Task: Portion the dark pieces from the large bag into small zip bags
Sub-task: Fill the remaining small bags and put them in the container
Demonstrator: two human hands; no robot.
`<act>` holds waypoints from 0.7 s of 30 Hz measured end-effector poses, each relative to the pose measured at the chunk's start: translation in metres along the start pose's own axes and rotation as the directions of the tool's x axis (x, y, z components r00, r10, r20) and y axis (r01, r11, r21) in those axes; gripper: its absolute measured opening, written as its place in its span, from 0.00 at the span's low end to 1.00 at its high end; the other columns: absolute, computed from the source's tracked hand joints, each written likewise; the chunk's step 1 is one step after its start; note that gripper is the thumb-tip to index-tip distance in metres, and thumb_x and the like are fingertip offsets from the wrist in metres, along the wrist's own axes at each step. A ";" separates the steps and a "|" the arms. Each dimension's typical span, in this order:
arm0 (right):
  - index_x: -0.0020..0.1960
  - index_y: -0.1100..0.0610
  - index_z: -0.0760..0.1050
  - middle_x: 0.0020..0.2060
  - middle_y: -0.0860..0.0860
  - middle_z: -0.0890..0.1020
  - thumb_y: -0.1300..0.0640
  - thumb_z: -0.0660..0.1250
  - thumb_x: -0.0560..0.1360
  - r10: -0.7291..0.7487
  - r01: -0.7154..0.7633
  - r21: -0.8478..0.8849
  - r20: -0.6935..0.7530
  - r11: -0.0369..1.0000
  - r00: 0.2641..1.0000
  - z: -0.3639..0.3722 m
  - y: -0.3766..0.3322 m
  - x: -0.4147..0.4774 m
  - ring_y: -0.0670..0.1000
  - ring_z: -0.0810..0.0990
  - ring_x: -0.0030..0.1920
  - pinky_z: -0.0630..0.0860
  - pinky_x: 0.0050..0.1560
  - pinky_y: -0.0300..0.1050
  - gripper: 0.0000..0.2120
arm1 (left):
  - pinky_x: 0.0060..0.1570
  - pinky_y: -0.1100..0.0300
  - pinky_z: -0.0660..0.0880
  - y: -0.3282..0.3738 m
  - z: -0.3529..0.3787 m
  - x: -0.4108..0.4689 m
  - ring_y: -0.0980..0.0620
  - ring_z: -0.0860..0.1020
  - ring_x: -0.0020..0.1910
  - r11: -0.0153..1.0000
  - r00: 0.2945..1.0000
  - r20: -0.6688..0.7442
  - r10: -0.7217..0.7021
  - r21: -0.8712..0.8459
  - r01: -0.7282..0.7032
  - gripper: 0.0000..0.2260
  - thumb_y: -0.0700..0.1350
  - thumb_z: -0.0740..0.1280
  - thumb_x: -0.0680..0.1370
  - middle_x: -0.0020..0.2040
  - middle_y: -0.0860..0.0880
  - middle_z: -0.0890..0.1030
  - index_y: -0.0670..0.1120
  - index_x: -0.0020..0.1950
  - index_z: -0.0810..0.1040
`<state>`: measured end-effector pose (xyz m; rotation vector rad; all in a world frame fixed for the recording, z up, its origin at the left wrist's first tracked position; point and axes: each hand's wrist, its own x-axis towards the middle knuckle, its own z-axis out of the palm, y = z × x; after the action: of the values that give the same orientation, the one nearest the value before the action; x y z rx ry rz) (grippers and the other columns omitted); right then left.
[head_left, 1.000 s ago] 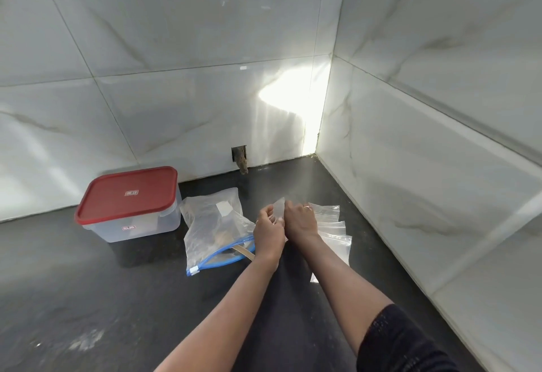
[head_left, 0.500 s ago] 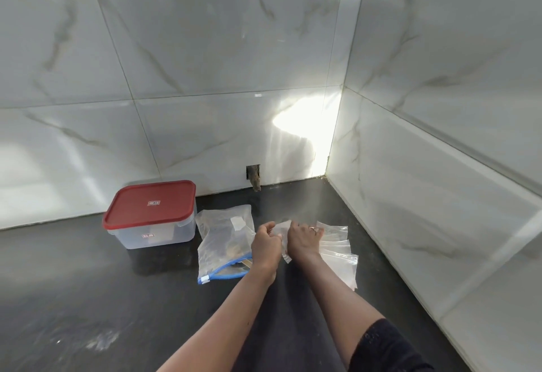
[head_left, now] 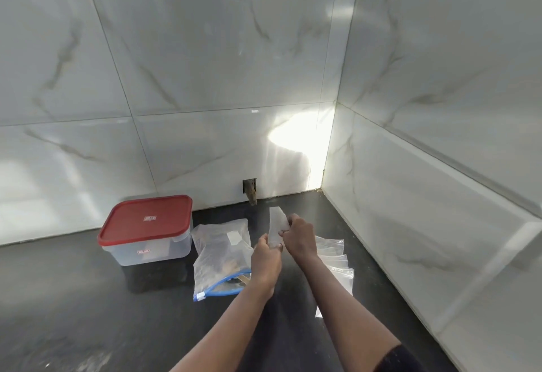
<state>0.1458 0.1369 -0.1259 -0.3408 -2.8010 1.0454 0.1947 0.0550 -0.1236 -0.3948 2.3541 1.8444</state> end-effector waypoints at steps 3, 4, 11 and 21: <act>0.50 0.64 0.77 0.45 0.57 0.83 0.62 0.70 0.71 0.114 -0.102 0.266 -0.029 0.959 0.993 -0.016 -0.008 -0.007 0.57 0.81 0.48 0.77 0.47 0.45 0.08 | 0.67 0.52 0.67 0.001 0.000 -0.003 0.46 0.66 0.70 0.998 0.997 -0.069 0.045 0.045 -0.042 0.24 0.45 0.61 0.80 0.73 0.45 0.64 0.43 0.75 0.58; 0.50 0.64 0.77 0.45 0.57 0.82 0.63 0.70 0.71 0.156 -0.138 0.360 -0.021 0.923 0.988 -0.018 -0.008 -0.011 0.57 0.82 0.47 0.80 0.45 0.48 0.08 | 0.66 0.50 0.69 0.000 0.000 -0.005 0.46 0.67 0.69 0.999 0.996 -0.081 0.031 0.021 -0.030 0.24 0.46 0.61 0.80 0.72 0.45 0.65 0.43 0.74 0.60; 0.53 0.61 0.70 0.49 0.58 0.79 0.66 0.72 0.69 0.240 -0.198 0.648 0.025 0.736 0.970 -0.023 -0.015 -0.060 0.52 0.82 0.44 0.81 0.40 0.37 0.16 | 0.43 0.62 0.75 0.000 -0.014 -0.032 0.54 0.78 0.41 0.958 0.991 -0.092 0.099 -0.260 -0.120 0.06 0.41 0.62 0.80 0.41 0.49 0.81 0.44 0.50 0.79; 0.70 0.60 0.67 0.66 0.56 0.70 0.56 0.68 0.76 0.043 -0.036 0.185 -0.036 0.982 0.998 -0.024 -0.043 -0.115 0.54 0.73 0.64 0.68 0.60 0.38 0.24 | 0.42 0.56 0.79 -0.013 -0.060 -0.050 0.50 0.82 0.34 0.920 0.982 -0.182 0.053 -0.373 -0.119 0.06 0.42 0.70 0.74 0.35 0.45 0.84 0.40 0.43 0.83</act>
<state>0.2542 0.0905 -0.0846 -0.3919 -2.6460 1.2804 0.2498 0.0001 -0.1083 -0.5119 2.1280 2.4102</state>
